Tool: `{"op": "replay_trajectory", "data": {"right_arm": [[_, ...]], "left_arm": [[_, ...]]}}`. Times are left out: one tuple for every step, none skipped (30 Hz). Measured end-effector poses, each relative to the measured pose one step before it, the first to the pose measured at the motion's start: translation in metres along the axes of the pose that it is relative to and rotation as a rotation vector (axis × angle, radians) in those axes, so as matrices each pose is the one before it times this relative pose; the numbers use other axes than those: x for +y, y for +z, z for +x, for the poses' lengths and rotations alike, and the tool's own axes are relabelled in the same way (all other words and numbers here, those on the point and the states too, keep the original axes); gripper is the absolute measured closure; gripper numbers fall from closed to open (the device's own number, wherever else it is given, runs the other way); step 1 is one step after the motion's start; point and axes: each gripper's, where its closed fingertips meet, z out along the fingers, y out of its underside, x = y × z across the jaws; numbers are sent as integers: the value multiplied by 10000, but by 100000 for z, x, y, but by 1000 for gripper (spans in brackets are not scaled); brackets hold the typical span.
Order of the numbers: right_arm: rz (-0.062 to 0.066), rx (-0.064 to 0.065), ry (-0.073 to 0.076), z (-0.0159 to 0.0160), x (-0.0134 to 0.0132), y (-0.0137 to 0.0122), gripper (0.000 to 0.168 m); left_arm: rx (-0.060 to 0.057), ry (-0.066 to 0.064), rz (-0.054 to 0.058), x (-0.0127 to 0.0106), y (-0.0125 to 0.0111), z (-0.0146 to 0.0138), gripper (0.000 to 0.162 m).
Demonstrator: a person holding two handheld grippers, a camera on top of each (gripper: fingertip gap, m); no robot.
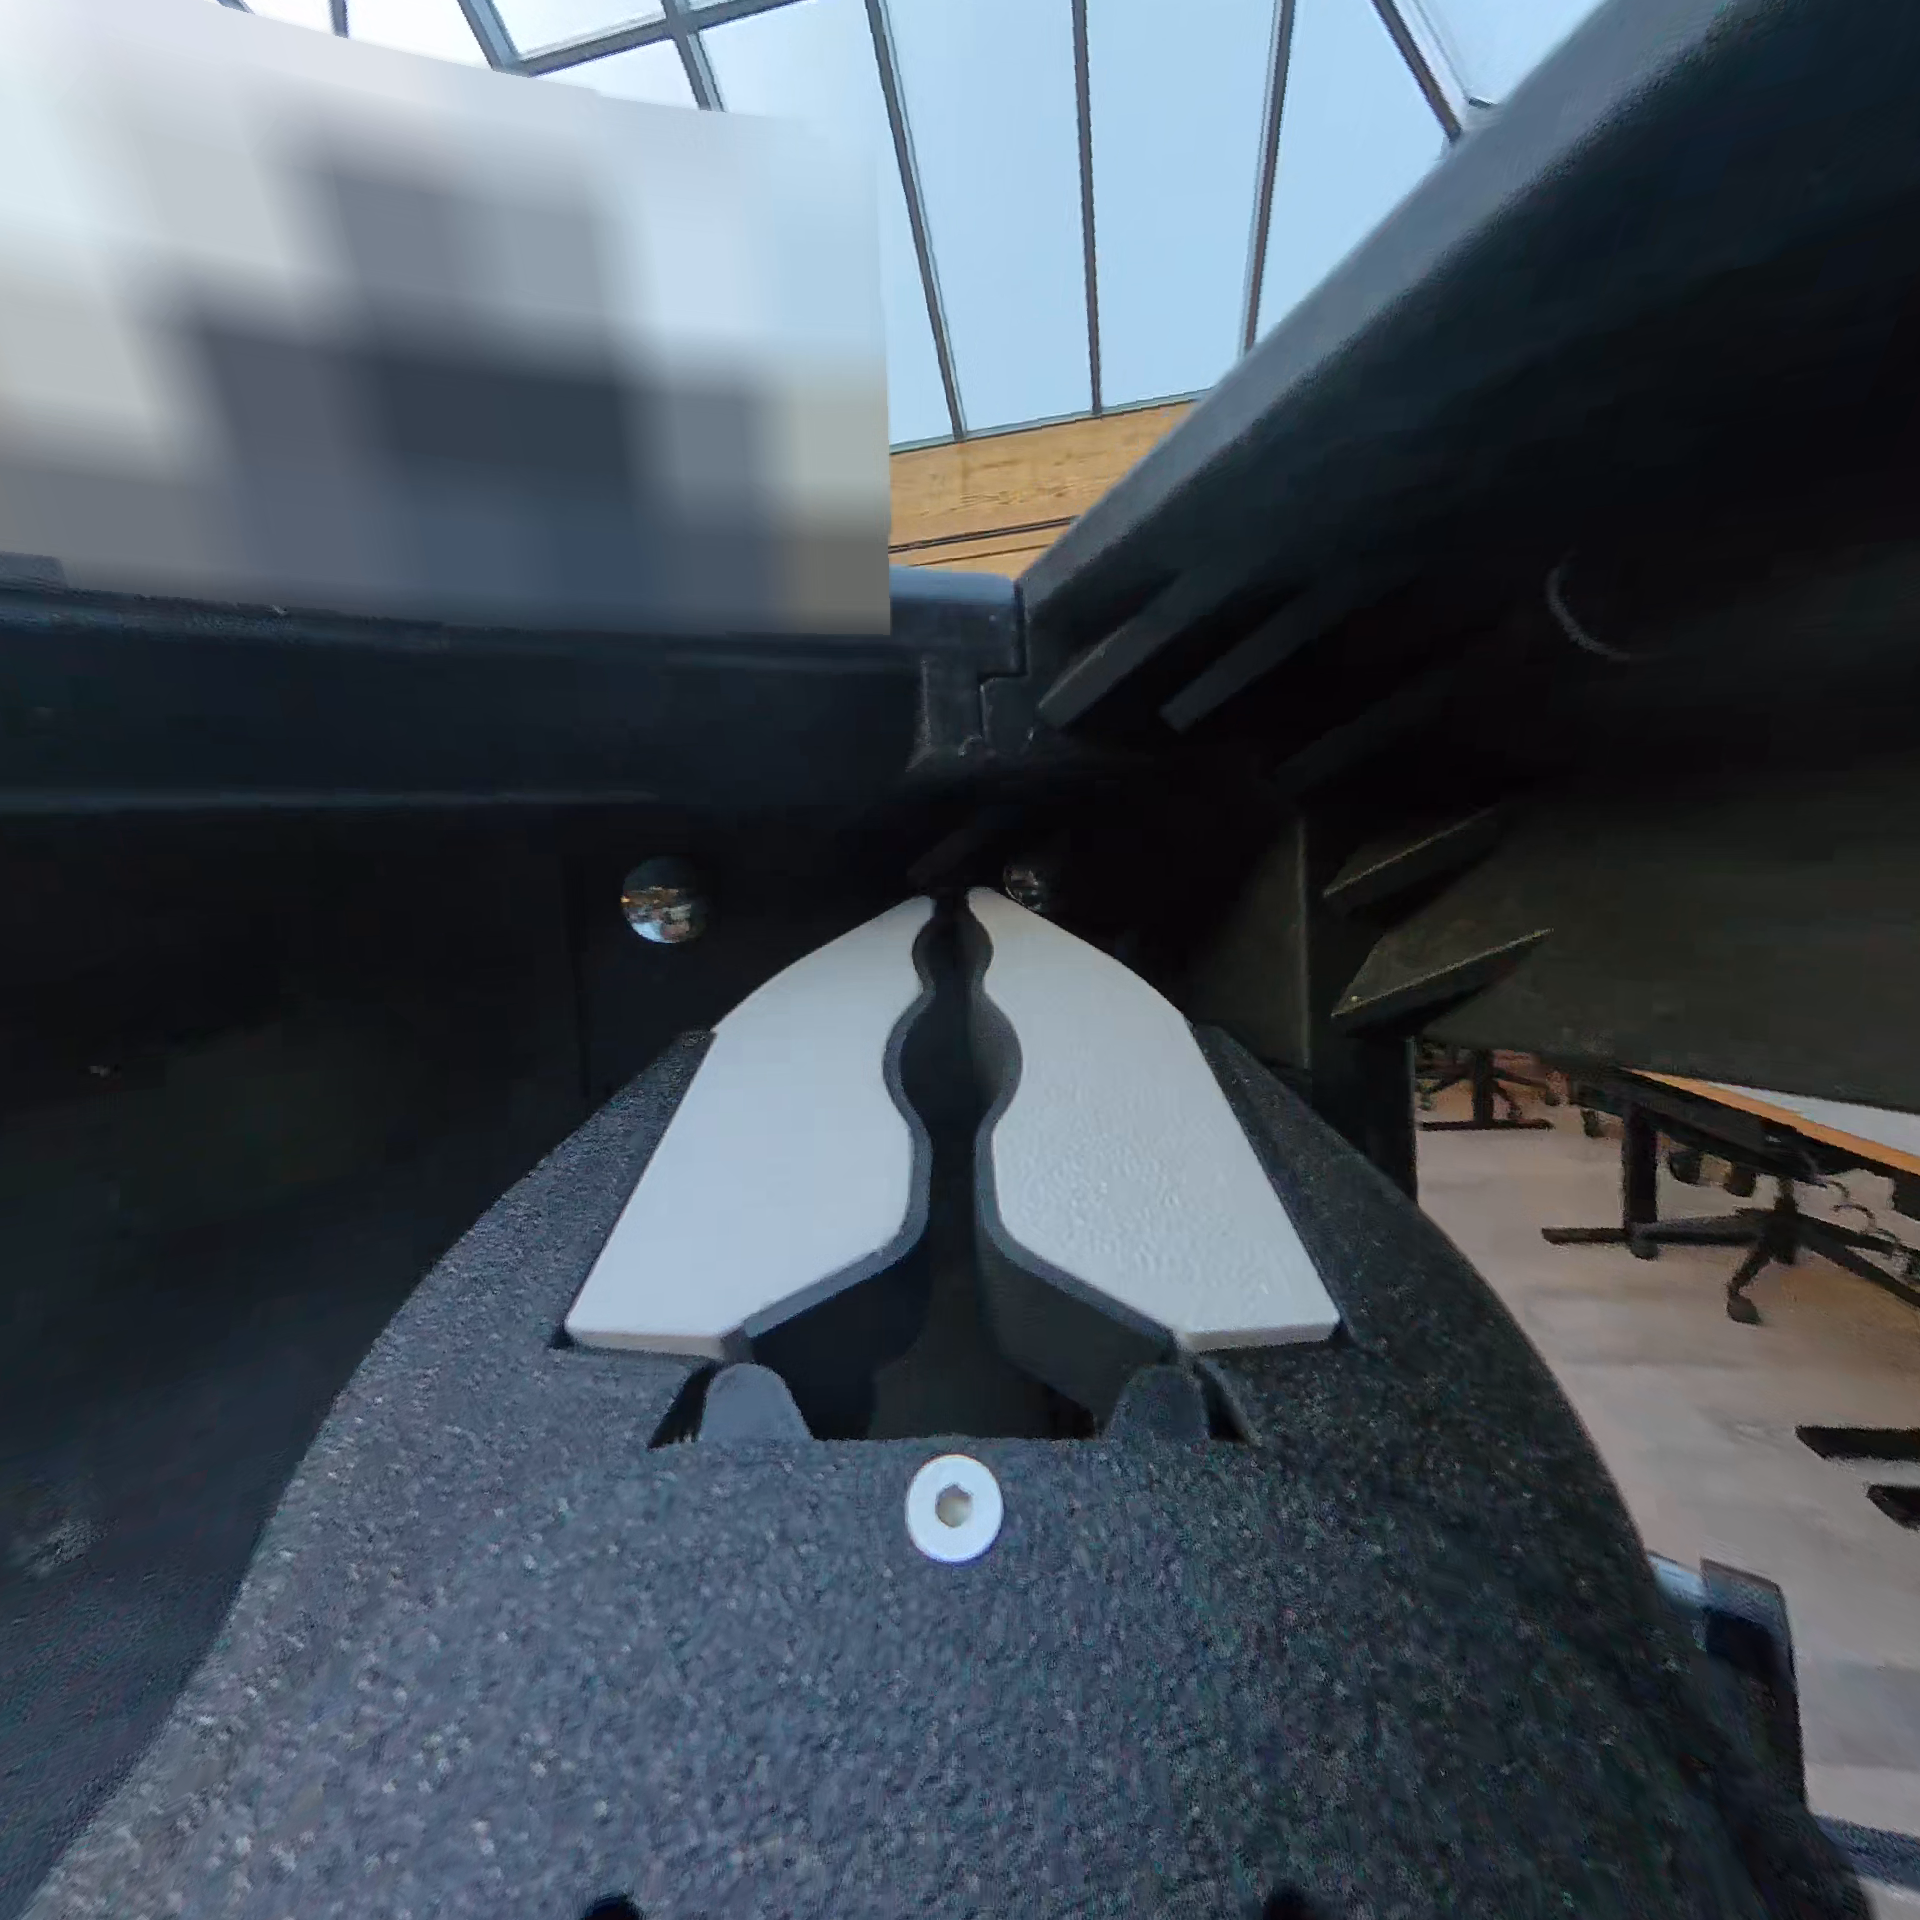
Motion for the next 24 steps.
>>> {"op": "replay_trajectory", "data": {"right_arm": [[19, -70, 60, -52, 91, -37, 108], [5, -60, 53, -45, 99, -18, 109], [-10, -51, 39, -58, 114, 1, 109], [-20, -44, 17, -72, 117, 12, 109], [-14, -43, -8, -89, 80, 8, 108], [-8, -28, -15, -58, 68, -16, 108], [-11, -45, 0, -41, 53, -23, 108], [7, -68, 25, -20, 17, -40, 108], [24, -85, 40, -20, -23, -46, 108], [27, -90, 38, -14, -37, -44, 108], [27, -81, 30, -3, -52, -62, 108], [30, -61, 31, 31, -57, -37, 108], [33, -39, 32, 48, -52, -36, 109], [21, -39, 26, 49, -40, -21, 109], [-1, -45, 9, 5, -10, 1, 108], [0, -35, -5, 3, -5, -15, 108], [7, -29, 1, 17, 5, -1, 108], [8, -29, 6, 17, 19, 15, 108], [13, -23, 2, 27, 12, 1, 108], [14, -9, -2, 42, 5, 9, 108], [9, 4, -13, 52, -4, 26, 108], [15, 3, -26, 43, -9, 19, 109], [29, 16, -38, 68, -57, 21, 109], [62, 38, -47, 100, -125, 24, 108]], "left_arm": [[354, -35, -78, 114, -49, 417, 162], [232, 26, 26, -22, -22, 309, 162], [282, -30, 30, -48, 15, 365, 162], [238, -77, 16, -56, 48, 270, 162], [159, -73, -17, -21, 75, 159, 162], [161, -49, -58, 39, 105, 161, 162], [196, -54, -74, 91, 139, 229, 162], [163, -77, -94, 137, 160, 185, 162], [145, -78, -94, 191, 210, 161, 162], [180, -122, -120, 267, 228, 192, 162], [131, -128, -92, 251, 250, 109, 162], [70, -120, -11, 122, 218, 24, 162], [38, -144, 80, -52, 136, -93, 162], [87, -176, 107, -147, 79, -5, 162], [70, -115, 97, -166, 48, -2, 162], [-7, -65, 4, -25, 49, -125, 162], [-31, -110, -70, 72, 108, -194, 162], [23, -97, -86, 59, 154, -95, 162], [-6, -24, -109, 75, 151, -106, 162], [51, -14, -127, 88, 141, -60, 162], [127, -102, -42, -33, 72, 12, 162], [124, -123, -39, -44, 62, 23, 162], [95, -108, -45, 2, 50, 16, 162], [50, -79, -2, 15, 20, -20, 162]]}}
